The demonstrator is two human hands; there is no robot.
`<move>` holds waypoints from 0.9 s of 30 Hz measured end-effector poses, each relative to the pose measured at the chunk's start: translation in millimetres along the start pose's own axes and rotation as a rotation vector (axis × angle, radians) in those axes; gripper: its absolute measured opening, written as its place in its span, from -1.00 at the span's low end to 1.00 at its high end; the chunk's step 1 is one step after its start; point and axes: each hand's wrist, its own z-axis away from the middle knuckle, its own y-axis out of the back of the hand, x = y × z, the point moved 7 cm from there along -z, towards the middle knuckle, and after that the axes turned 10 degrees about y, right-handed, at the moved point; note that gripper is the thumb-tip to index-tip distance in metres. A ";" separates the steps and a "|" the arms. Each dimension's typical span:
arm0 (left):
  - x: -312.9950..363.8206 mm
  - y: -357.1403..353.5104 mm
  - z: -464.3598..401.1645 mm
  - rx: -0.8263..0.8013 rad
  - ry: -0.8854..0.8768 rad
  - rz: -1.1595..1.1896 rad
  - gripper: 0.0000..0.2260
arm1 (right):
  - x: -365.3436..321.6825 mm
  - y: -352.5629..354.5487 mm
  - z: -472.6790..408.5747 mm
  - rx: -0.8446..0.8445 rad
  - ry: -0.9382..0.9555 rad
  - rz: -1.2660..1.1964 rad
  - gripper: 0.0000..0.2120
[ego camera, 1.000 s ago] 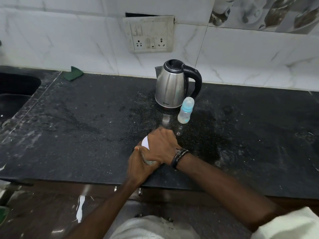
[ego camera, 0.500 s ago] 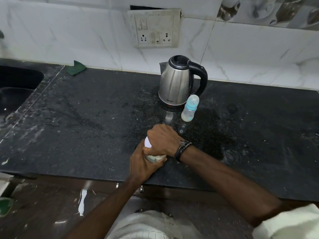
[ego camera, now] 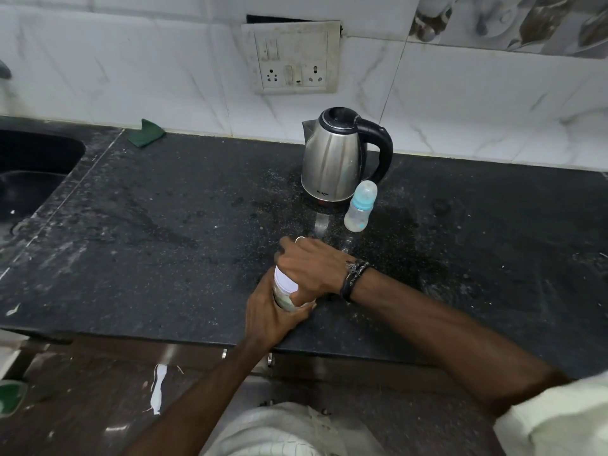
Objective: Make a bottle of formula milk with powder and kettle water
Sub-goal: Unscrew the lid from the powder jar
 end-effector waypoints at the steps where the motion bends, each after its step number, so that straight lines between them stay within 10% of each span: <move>1: -0.9 -0.4 -0.4 -0.006 -0.001 -0.001 -0.22 | 0.1 -2.0 0.7 0.002 0.015 0.007 -0.53; 9: 0.0 -1.3 1.1 -0.042 0.012 -0.010 -0.26 | -3.4 -11.0 3.4 -0.012 0.113 -0.180 -0.46; 17: 7.5 -1.4 3.1 -0.045 0.043 -0.070 -0.27 | 1.8 3.9 4.2 0.001 -0.359 -0.103 -0.33; 27: 15.0 0.0 6.7 -0.043 0.034 -0.026 -0.25 | -9.7 3.6 6.6 -0.090 -0.152 -0.108 -0.61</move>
